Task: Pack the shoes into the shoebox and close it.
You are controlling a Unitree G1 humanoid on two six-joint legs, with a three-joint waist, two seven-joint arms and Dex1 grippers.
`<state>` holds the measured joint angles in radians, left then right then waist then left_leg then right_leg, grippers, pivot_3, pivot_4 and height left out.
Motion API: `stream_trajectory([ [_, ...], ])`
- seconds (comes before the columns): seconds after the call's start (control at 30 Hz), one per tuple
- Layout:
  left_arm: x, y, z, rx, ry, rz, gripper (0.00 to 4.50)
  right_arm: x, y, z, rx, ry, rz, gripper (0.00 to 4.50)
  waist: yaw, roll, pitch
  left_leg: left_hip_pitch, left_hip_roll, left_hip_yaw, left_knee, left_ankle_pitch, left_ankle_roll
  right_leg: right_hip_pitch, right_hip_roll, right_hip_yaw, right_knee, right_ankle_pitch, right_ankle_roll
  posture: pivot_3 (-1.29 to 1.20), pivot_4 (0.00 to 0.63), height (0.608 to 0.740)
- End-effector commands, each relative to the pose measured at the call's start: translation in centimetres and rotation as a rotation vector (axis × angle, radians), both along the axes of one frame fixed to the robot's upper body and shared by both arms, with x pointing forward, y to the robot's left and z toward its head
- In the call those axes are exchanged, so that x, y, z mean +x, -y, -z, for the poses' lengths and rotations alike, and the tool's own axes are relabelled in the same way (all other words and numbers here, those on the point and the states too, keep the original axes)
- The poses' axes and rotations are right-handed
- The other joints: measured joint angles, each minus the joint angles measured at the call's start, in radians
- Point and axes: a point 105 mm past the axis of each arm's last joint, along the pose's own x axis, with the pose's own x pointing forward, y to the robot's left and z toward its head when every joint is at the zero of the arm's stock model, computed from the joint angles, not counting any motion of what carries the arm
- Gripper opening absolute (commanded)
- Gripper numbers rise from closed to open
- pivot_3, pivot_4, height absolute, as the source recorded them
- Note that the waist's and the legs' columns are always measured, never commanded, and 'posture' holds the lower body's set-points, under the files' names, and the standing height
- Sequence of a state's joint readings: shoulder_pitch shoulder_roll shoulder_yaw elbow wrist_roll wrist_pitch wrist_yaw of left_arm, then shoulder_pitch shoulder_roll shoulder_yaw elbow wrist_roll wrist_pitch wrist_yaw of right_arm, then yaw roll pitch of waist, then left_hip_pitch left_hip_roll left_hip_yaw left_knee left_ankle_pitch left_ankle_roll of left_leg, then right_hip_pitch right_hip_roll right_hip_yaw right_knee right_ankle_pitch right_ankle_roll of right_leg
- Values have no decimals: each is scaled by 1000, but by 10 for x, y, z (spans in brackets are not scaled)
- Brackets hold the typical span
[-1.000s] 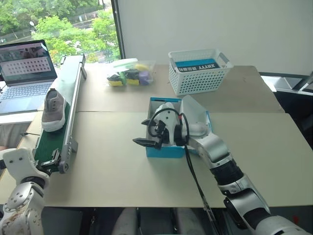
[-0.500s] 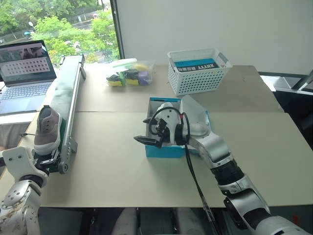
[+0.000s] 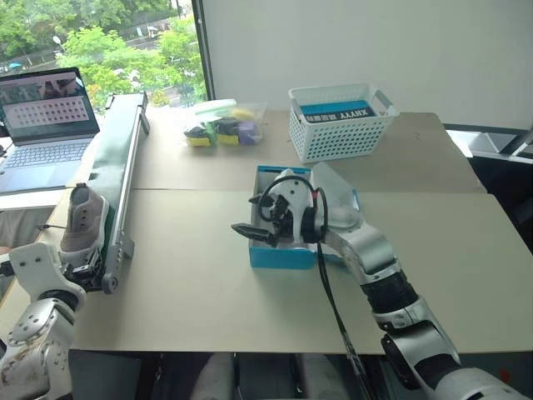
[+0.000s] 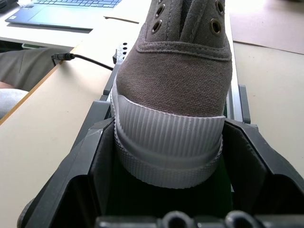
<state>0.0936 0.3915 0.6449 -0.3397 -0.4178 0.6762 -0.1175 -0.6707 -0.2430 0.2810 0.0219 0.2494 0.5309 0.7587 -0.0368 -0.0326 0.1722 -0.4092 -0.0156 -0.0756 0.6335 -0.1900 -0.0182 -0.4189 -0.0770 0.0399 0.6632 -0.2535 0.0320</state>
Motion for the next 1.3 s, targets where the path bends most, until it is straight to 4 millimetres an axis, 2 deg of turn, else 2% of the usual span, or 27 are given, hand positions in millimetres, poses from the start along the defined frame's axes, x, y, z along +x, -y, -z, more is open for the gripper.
stream_trajectory([
  [0.03,2,1,-10,7,34,4,2697,-1,-3,-24,46,66,-11,4500,1,0,0,0,0,0,0,0,0,0,0,0,0,0,0,0,150,735],
  [0.23,3,4,-18,8,80,1,2697,0,-3,-25,48,67,-5,4500,1,0,0,3,0,0,0,0,0,2,0,0,0,0,0,0,150,735],
  [0.4,3,10,-68,62,367,-35,2697,1,-4,-26,53,69,-3,4500,2,-3,0,1,0,0,0,0,0,2,0,0,0,0,0,0,150,735],
  [0.5,7,30,-73,32,435,11,2697,6,-5,-34,120,24,27,4500,-2,-4,0,0,0,0,0,0,0,0,0,0,0,0,0,0,150,735],
  [0.53,9,37,-73,15,444,32,2697,10,-5,-41,184,-43,46,4500,-3,-4,0,0,0,1,0,0,0,0,0,1,0,0,0,0,150,735],
  [0.6,17,64,-71,-45,451,126,2697,23,-2,-54,355,-311,83,4500,-7,-4,0,0,0,1,-1,0,0,0,0,2,0,0,0,0,150,735],
  [0.73,29,120,-70,-132,447,338,2697,34,0,-73,557,-627,59,4500,0,-4,0,0,0,0,0,0,0,0,0,1,1,1,-1,0,150,735],
  [0.8,33,149,-71,-183,447,447,2697,32,-5,-77,590,-747,15,4500,1,-4,0,-1,0,0,0,0,0,0,0,1,0,1,-1,0,150,735],
  [0.83,34,173,-73,-221,447,529,2697,27,-12,-74,558,-790,-14,4500,2,-4,0,-1,0,1,0,0,0,0,0,1,0,1,-1,0,150,735],
  [0.93,29,229,-81,-316,449,735,2697,15,-24,-63,471,-847,-46,4500,0,-4,0,-4,0,1,0,0,0,-2,0,1,-1,1,-1,0,150,735],
  [0.97,27,240,-82,-332,448,771,2697,15,-24,-61,464,-855,-41,4500,-2,-4,0,-5,0,1,0,0,0,-3,0,1,-1,1,-1,0,150,735],
  [1.17,25,246,-79,-340,425,792,2697,11,-24,-69,517,-870,-66,4500,-16,-4,0,-4,1,2,0,0,0,-3,2,2,1,1,-1,0,150,735],
  [1.3,25,245,-78,-332,415,802,2697,18,-20,-75,577,-865,-32,4500,-11,-4,0,-4,1,2,1,0,0,-2,2,1,0,1,-1,0,150,735],
])
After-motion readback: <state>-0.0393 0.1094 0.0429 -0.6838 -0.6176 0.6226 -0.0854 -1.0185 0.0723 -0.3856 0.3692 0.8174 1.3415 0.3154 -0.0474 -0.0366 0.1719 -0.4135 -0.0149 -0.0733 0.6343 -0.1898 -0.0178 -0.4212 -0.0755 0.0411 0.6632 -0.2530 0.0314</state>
